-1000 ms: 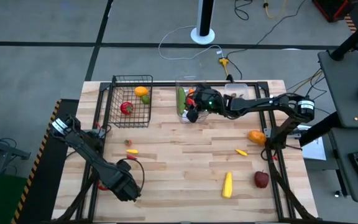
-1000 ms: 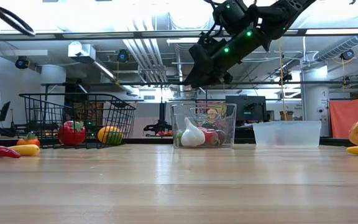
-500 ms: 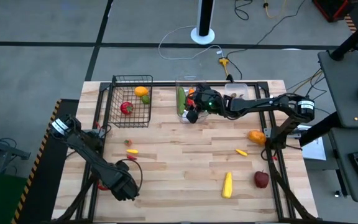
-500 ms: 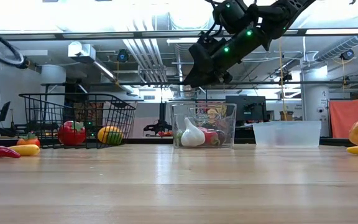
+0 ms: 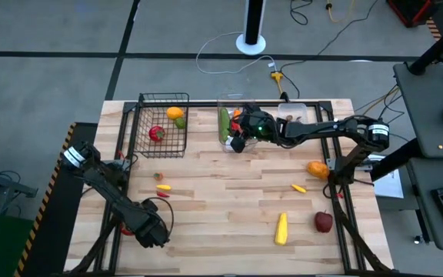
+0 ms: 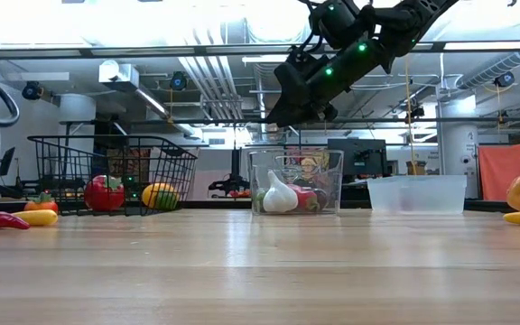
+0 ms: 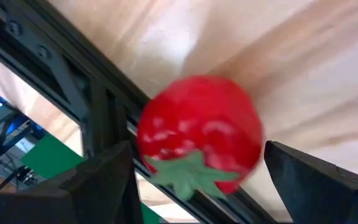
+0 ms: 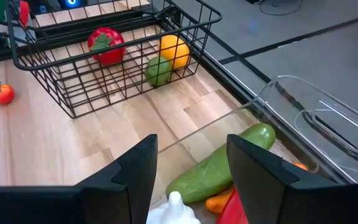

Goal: Sort produce into baskets
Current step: Put the red tomato into the black wire basket

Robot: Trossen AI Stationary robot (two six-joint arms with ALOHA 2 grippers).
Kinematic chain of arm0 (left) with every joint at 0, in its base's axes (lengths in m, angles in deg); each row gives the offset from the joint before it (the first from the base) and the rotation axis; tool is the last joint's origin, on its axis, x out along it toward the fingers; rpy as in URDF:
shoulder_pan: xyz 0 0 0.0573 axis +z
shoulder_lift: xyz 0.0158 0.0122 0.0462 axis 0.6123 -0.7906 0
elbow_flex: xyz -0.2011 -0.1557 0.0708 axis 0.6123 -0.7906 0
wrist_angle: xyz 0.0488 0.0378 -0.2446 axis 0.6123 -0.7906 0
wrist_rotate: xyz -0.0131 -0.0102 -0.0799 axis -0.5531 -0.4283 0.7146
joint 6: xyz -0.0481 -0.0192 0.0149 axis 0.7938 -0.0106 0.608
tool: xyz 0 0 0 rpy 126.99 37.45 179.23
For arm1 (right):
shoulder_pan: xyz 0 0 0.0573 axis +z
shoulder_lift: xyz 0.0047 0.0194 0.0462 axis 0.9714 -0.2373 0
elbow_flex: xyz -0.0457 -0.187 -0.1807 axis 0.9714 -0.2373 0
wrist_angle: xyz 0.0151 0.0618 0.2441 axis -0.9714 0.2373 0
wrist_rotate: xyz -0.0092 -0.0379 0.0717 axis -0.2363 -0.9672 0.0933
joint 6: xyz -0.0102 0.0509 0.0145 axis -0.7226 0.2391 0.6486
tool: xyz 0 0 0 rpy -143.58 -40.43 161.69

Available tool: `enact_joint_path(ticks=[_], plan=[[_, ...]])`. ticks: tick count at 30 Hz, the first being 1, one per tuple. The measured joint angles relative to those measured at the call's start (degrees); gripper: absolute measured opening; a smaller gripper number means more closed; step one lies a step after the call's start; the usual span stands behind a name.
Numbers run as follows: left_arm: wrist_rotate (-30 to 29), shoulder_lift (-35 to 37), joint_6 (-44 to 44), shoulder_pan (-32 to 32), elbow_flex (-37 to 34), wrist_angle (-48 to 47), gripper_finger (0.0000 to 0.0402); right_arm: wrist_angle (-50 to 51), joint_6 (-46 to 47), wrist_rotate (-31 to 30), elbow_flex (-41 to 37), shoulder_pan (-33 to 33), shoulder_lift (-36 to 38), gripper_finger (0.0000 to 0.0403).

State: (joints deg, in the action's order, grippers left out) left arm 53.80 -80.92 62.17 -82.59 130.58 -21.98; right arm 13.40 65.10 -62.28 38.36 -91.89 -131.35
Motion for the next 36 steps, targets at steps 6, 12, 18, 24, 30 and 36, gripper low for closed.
enact_joint_path(ticks=[6, 12, 18, 24, 30, 36], plan=[[-0.2, 0.0, -0.6, 0.0, -2.2, 3.6, 0.0349, 0.1, 0.0, 0.0, 0.0, 0.1, 0.0, 0.0185], [-0.4, 0.0, -0.5, -0.1, -4.5, 8.3, 0.0349, 0.1, 0.0, 0.0, 0.0, 0.1, 0.0, 0.0185], [-1.0, 0.0, -1.3, -0.1, -3.9, 8.4, 0.033, 0.2, 0.0, 0.0, 0.0, 0.1, 0.0, 0.0185], [-1.2, 0.0, -3.0, -0.1, -2.6, 8.1, 0.0313, 0.3, 0.1, 0.0, 0.0, 0.1, 0.0, 0.0185], [-1.2, 0.0, -5.0, -0.1, 0.2, 7.9, 0.0312, 1.1, 0.1, 0.0, 0.0, 0.1, 0.0, 0.0185], [-5.8, 0.0, -11.2, 0.0, 7.1, 6.3, 0.0311, 2.2, 0.1, 0.0, 0.0, 0.1, 0.0, 0.0185]])
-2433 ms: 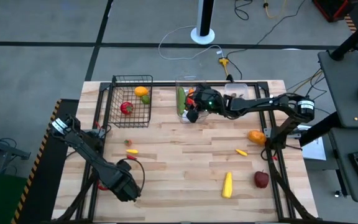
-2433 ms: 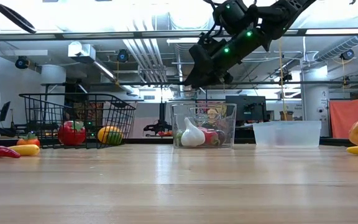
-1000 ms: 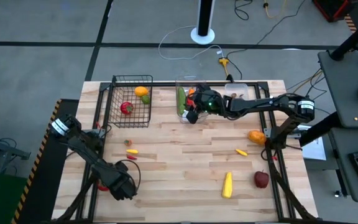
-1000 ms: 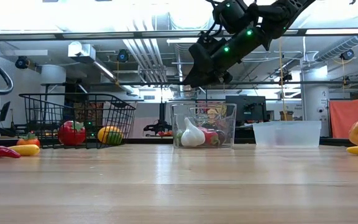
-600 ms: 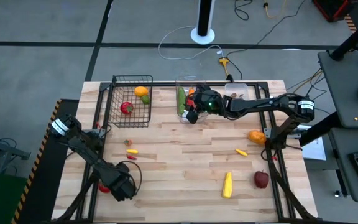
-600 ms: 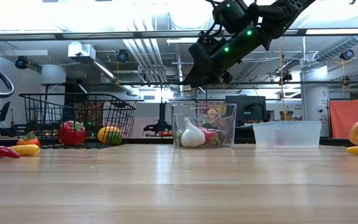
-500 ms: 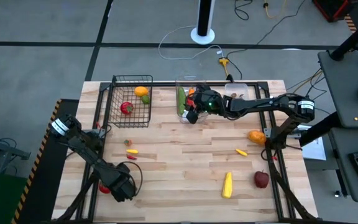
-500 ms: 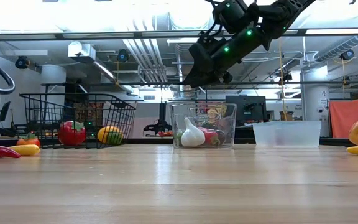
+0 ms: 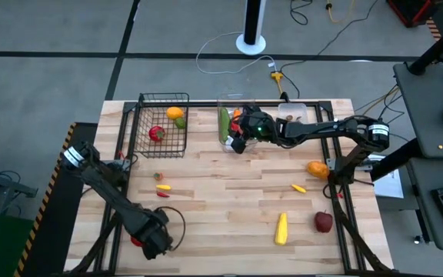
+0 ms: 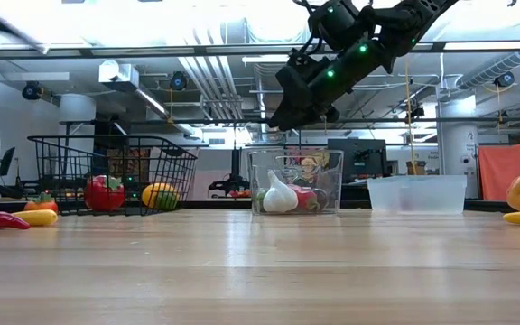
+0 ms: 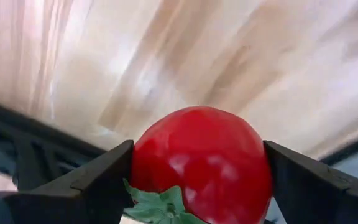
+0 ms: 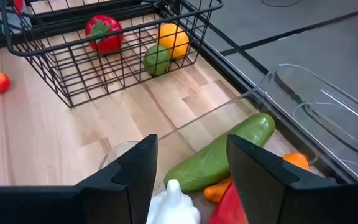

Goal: Sort produce into baskets
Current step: Put the red tomato into the black wire basket

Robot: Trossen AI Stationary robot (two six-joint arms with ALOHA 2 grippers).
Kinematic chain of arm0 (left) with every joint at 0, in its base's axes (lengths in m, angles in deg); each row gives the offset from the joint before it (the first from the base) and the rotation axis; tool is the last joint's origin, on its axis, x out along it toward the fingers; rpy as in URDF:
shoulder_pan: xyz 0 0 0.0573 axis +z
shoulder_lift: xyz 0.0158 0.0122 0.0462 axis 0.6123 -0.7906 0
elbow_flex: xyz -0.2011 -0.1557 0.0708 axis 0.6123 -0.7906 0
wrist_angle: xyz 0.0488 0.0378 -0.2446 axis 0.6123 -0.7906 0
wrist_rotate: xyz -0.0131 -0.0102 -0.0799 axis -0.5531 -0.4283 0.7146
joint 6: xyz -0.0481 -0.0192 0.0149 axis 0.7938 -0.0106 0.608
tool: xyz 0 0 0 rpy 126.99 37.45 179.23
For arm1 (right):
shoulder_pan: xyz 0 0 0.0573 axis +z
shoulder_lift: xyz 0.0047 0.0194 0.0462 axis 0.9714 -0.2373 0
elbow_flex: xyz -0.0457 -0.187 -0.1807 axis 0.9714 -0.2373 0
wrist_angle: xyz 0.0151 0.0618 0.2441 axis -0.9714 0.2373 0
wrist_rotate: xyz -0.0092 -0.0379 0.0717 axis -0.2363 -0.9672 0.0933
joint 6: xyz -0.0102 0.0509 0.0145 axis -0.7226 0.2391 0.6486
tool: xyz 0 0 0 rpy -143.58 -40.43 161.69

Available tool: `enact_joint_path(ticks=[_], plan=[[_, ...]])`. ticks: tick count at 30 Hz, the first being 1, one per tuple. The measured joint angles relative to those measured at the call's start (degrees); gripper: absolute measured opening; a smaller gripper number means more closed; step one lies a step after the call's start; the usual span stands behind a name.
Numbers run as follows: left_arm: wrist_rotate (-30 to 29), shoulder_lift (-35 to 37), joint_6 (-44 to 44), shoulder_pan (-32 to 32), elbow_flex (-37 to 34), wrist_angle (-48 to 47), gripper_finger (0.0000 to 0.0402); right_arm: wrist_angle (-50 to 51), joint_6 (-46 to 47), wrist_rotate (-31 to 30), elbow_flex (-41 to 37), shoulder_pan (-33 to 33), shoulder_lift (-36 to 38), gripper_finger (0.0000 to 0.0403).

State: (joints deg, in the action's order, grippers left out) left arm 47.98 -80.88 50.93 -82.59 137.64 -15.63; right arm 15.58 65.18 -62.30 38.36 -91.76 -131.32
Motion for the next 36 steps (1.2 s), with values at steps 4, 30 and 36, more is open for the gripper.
enact_joint_path(ticks=[4, 30, 36], plan=[[-5.8, 0.0, -3.5, 1.6, 4.7, -6.2, 0.0311, 0.4, 0.0, 0.0, 0.0, 0.0, 0.1, 0.0185], [-41.6, 3.7, -53.9, 36.2, 19.5, -28.5, 0.0311, 17.6, 2.4, 2.9, 0.0, 4.4, 14.7, 0.0185], [-47.2, 6.3, -64.8, 50.1, 19.2, -27.4, 0.0311, 17.6, 3.8, 2.9, 0.0, 5.2, 14.2, 0.0185]])
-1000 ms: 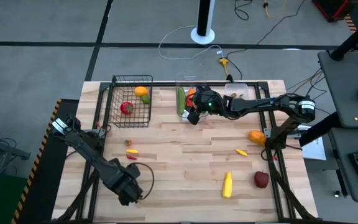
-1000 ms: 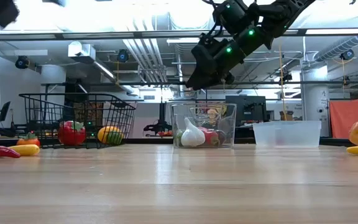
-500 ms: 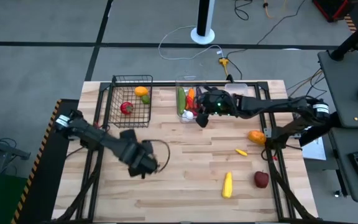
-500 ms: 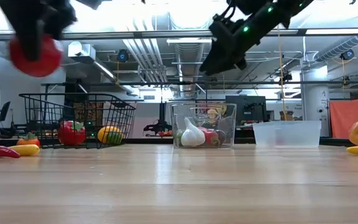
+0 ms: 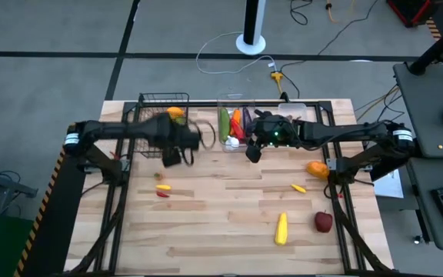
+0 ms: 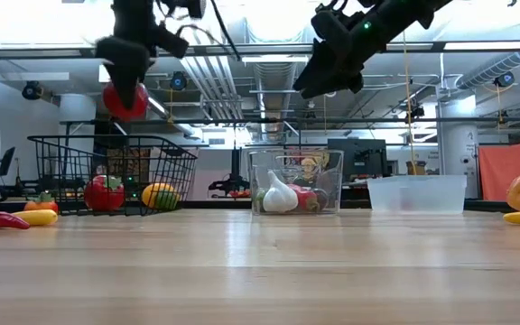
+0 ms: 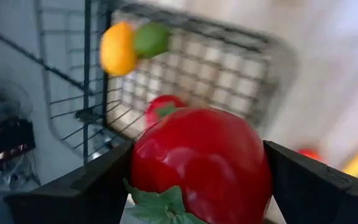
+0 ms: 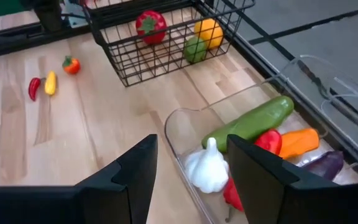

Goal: Sort produce into baskets
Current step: Put the red tomato into the black wire basket

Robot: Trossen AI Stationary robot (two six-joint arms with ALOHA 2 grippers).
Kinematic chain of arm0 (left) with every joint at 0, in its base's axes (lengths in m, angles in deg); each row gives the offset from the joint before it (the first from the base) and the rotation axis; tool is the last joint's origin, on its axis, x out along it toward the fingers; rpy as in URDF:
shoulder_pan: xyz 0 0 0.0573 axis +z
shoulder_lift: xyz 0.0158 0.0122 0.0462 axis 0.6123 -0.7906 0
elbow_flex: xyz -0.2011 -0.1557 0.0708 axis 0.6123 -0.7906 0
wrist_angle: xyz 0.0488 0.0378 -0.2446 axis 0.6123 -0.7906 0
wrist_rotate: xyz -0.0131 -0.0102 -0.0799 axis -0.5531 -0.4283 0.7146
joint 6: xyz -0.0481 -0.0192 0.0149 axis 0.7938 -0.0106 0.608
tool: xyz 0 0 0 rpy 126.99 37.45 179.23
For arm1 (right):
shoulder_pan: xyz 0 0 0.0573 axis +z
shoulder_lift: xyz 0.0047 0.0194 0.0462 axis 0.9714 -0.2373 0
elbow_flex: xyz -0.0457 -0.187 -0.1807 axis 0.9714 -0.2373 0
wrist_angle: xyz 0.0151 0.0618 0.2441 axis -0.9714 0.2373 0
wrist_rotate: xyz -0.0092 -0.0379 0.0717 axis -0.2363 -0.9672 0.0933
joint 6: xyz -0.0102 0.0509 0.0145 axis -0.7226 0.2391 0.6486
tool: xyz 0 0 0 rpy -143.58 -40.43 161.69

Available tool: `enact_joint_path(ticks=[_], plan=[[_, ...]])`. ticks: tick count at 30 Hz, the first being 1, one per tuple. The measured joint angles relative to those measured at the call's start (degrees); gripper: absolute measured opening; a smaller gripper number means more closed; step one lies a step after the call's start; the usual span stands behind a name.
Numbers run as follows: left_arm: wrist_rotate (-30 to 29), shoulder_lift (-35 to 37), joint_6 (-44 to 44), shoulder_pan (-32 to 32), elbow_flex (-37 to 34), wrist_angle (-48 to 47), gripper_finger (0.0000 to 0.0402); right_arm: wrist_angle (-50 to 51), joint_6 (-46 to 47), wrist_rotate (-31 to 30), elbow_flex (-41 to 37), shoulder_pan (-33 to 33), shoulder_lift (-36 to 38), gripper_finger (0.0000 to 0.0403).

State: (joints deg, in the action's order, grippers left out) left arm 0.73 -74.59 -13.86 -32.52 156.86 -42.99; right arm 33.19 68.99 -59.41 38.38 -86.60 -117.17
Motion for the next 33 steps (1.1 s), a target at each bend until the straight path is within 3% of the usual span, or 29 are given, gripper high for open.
enact_joint_path(ticks=[8, 11, 15, 18, 24, 33], plan=[[-0.6, 0.4, -16.9, 19.5, -0.1, 10.5, 0.0311, 0.4, 1.7, 0.0, 0.0, 0.0, -1.2, 0.0185], [1.8, 0.3, -23.0, 25.6, -0.1, 16.7, 0.031, 0.5, 1.8, 0.0, 0.0, 0.0, -1.2, 0.0185], [7.2, 0.3, -26.4, 32.9, -0.1, 22.8, 0.031, 0.7, 2.3, 0.0, 0.0, 0.0, -1.1, 0.0185], [7.5, 0.3, -26.6, 37.0, -0.9, 25.1, 0.031, 1.0, 2.3, 0.0, 0.0, 0.0, -1.1, 0.0185], [11.4, 0.3, -28.3, 41.2, -6.1, 27.1, 0.031, 1.9, 2.3, 0.0, 0.0, 0.0, -1.2, 0.0185], [14.8, 0.2, -29.0, 40.3, -18.4, 32.3, 0.031, 1.9, 2.2, -0.1, 0.0, 0.0, -1.2, 0.0185]])
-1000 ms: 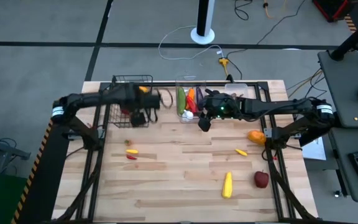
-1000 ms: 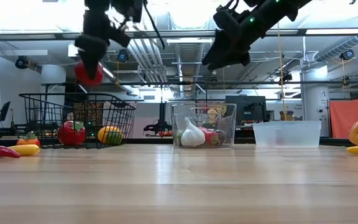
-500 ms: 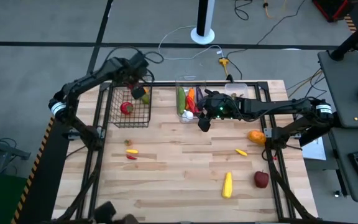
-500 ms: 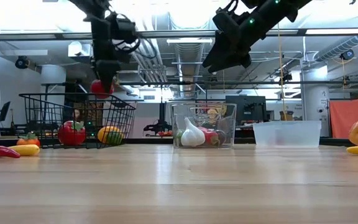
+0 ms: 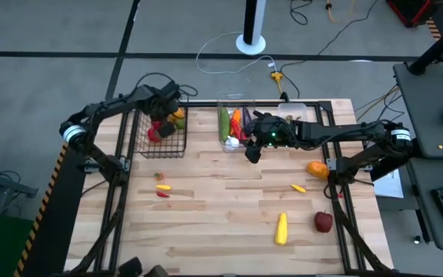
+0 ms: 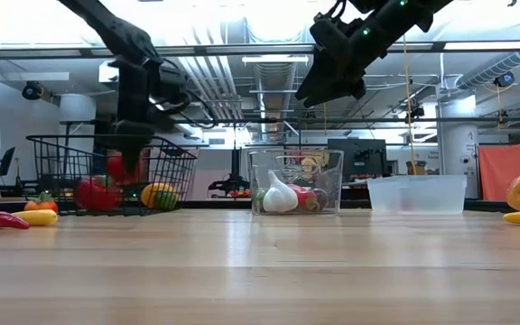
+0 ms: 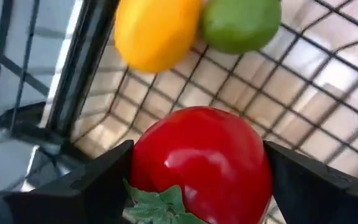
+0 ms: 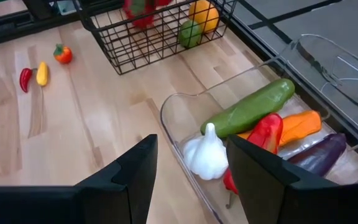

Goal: Sort produce into baskets
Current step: Put the red tomato into the black wire basket

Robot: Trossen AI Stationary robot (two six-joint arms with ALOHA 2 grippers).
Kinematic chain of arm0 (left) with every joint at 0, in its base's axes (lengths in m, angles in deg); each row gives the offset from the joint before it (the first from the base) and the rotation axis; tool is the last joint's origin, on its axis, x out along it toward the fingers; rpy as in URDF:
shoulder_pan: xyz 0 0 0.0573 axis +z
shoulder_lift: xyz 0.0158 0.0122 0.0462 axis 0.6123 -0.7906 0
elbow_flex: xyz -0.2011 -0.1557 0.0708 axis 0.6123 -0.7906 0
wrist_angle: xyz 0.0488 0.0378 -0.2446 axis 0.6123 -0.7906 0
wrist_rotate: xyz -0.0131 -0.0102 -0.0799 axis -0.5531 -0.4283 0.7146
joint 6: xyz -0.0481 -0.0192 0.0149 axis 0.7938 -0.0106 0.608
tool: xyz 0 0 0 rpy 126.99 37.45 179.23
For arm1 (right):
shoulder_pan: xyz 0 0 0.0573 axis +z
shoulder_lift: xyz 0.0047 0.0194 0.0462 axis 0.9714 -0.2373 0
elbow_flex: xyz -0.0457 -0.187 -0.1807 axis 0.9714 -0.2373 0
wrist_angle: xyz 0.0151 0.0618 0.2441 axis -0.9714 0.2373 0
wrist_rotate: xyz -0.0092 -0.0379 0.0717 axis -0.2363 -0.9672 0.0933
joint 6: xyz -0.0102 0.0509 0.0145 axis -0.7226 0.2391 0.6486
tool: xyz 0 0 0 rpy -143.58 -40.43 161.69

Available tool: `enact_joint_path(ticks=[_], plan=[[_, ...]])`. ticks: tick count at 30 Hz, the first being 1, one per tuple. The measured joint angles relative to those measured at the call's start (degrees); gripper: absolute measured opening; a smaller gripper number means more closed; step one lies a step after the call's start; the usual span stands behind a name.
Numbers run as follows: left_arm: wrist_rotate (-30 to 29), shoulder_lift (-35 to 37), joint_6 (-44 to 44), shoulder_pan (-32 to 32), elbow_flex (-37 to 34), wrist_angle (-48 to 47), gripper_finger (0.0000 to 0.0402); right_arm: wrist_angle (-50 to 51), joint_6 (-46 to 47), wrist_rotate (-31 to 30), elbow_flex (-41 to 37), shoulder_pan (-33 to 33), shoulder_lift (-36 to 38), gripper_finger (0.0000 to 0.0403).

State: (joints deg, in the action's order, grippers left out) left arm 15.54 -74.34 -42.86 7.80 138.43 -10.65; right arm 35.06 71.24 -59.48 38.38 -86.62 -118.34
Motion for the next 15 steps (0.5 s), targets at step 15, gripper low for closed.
enact_joint_path(ticks=[15], plan=[[-0.9, 0.0, -0.4, -0.5, -4.1, 6.9, 0.0322, -0.2, 0.0, -0.4, 0.0, 0.0, 0.0, 0.0185]])
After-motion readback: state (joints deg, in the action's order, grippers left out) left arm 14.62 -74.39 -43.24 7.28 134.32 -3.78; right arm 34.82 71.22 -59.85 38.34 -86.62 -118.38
